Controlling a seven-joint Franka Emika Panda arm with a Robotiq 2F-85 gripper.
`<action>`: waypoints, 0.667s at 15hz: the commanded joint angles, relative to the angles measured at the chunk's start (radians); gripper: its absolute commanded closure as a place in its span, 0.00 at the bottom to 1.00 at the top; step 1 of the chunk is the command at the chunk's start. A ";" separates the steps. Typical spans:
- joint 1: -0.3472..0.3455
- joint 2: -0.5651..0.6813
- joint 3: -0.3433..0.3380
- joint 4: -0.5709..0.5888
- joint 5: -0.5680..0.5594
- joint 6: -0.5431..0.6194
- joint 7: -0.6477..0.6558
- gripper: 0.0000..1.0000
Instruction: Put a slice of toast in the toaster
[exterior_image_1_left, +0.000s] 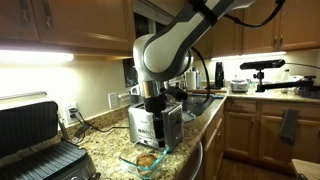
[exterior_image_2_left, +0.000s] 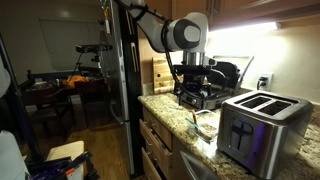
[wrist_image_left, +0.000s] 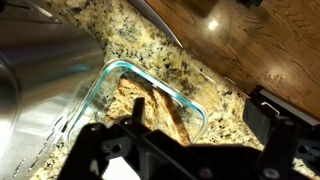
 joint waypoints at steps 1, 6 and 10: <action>-0.002 0.038 0.013 0.043 -0.024 -0.036 0.002 0.00; -0.003 0.095 0.026 0.093 -0.022 -0.044 0.003 0.00; -0.002 0.135 0.032 0.131 -0.025 -0.059 0.006 0.00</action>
